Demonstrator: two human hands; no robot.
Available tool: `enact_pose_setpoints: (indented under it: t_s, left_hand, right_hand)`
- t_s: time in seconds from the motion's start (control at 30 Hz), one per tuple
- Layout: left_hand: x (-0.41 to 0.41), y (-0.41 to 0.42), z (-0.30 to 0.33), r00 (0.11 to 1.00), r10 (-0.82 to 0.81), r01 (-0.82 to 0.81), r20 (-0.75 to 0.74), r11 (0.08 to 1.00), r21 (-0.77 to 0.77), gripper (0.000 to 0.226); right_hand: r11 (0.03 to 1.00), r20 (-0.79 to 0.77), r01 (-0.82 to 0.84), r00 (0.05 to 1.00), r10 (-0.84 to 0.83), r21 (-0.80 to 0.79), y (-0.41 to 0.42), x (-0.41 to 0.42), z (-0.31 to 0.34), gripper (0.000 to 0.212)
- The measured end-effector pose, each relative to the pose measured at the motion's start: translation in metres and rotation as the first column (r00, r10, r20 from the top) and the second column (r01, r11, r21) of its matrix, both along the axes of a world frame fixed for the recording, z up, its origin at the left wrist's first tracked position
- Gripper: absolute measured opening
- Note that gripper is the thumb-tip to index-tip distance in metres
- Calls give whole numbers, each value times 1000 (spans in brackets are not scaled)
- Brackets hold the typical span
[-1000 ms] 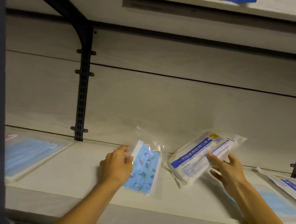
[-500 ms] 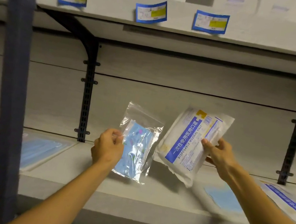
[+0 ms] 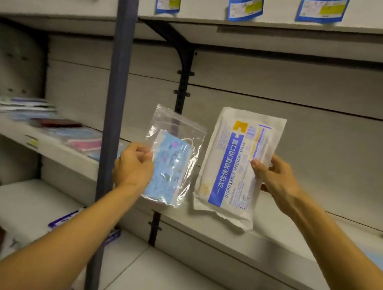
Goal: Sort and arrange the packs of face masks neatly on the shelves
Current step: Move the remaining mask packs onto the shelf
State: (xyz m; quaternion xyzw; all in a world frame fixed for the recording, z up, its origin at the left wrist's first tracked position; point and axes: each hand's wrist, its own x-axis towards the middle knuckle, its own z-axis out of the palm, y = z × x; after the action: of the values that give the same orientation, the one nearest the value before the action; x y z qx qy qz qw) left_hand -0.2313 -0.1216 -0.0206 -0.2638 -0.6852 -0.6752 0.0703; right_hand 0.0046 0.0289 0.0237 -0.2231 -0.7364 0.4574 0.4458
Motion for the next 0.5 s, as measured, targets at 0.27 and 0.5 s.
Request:
enact_pose_setpoints:
  t_s: [0.27, 0.5]
  left_hand:
    - [-50, -75, -17, 983, 173, -174, 62, 985, 4, 13]
    - [-118, -123, -20, 967, 245, -245, 76, 970, -3, 9]
  right_hand:
    - [985, 78, -161, 985, 155, 68, -42, -68, -15, 19]
    - [965, 72, -230, 972, 222, 127, -79, -134, -5, 15]
